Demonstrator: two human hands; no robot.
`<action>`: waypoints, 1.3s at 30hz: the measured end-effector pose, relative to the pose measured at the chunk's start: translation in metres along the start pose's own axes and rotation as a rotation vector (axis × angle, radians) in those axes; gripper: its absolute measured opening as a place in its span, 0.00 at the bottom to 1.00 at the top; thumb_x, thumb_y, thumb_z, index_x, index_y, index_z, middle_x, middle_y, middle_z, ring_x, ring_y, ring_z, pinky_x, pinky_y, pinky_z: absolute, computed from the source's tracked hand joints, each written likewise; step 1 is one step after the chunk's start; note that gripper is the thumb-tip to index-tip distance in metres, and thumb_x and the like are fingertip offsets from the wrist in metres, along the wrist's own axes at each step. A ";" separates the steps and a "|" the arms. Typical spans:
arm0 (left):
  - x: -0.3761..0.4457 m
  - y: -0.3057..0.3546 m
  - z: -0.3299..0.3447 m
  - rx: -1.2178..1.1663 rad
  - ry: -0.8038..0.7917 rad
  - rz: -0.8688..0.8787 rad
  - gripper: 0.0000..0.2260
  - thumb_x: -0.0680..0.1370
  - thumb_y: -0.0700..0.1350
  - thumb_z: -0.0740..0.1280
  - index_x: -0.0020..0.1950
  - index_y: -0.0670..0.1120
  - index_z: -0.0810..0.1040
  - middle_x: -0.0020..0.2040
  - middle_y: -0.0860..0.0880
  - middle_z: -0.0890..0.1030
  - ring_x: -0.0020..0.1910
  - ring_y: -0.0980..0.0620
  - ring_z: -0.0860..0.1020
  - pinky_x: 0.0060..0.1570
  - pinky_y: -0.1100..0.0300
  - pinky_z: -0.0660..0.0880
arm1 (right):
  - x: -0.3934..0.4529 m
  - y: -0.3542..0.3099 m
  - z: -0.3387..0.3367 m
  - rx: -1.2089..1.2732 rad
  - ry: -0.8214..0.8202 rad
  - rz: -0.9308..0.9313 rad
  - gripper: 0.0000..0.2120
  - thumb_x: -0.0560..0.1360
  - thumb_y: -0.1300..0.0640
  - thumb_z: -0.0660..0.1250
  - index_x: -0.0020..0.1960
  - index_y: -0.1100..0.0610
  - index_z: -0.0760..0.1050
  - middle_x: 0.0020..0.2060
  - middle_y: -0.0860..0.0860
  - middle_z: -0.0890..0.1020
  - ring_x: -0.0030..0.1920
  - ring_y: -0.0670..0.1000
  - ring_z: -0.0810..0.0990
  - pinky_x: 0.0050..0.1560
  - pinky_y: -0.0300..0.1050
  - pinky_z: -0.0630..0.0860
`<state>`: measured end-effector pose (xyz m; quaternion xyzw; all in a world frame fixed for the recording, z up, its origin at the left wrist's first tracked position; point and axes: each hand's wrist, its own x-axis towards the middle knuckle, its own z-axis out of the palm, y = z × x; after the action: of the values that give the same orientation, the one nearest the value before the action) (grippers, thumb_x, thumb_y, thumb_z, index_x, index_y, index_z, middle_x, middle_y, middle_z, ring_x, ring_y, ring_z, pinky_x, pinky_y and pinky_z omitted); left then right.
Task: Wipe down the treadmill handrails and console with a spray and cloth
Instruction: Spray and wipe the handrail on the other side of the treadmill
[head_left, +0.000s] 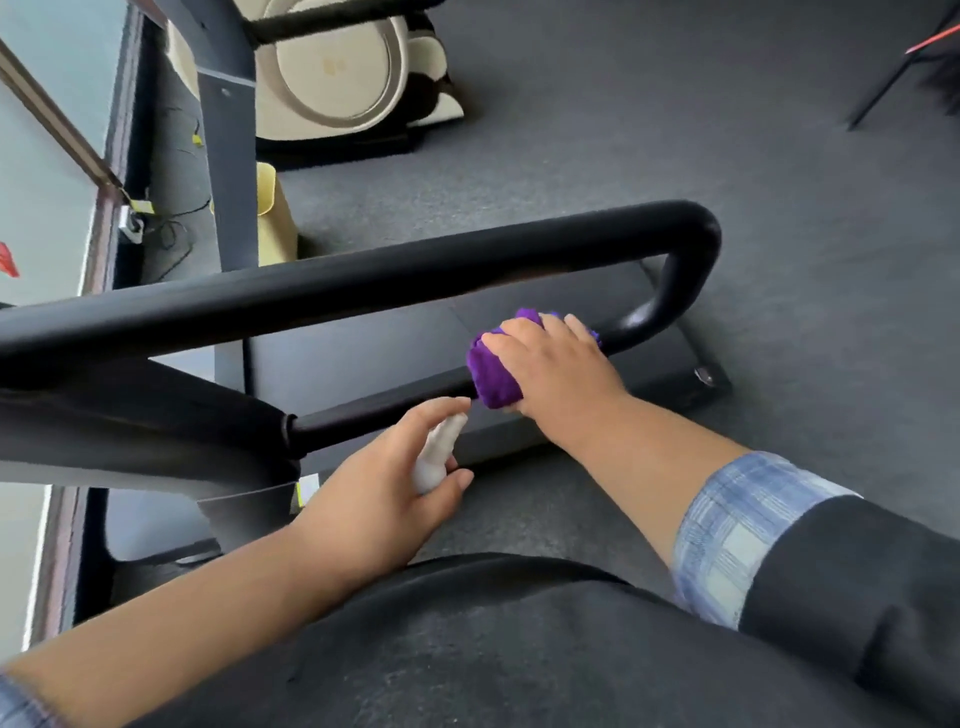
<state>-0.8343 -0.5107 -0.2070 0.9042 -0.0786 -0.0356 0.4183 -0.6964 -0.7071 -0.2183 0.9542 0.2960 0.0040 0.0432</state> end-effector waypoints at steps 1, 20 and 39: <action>0.001 0.002 0.003 -0.006 -0.018 0.005 0.27 0.75 0.57 0.68 0.65 0.78 0.58 0.49 0.64 0.79 0.47 0.62 0.78 0.45 0.67 0.71 | -0.006 0.014 0.000 -0.011 0.000 0.039 0.36 0.68 0.44 0.76 0.72 0.47 0.66 0.68 0.49 0.72 0.66 0.57 0.71 0.71 0.58 0.63; -0.047 -0.035 -0.015 -0.055 0.090 -0.038 0.27 0.76 0.56 0.69 0.67 0.75 0.59 0.48 0.63 0.79 0.45 0.59 0.80 0.45 0.66 0.72 | 0.023 -0.059 -0.005 0.071 -0.086 -0.178 0.33 0.71 0.38 0.71 0.72 0.47 0.68 0.65 0.48 0.75 0.60 0.58 0.76 0.61 0.57 0.74; -0.013 -0.024 0.002 -0.072 0.038 0.146 0.26 0.75 0.58 0.67 0.71 0.66 0.62 0.48 0.56 0.80 0.44 0.52 0.80 0.44 0.61 0.75 | 0.014 -0.049 -0.009 0.089 -0.128 -0.239 0.28 0.77 0.53 0.68 0.75 0.47 0.64 0.72 0.51 0.69 0.65 0.59 0.72 0.64 0.56 0.69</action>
<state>-0.8449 -0.4941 -0.2266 0.8809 -0.1351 0.0094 0.4536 -0.7124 -0.6580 -0.2134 0.9115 0.4039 -0.0750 0.0198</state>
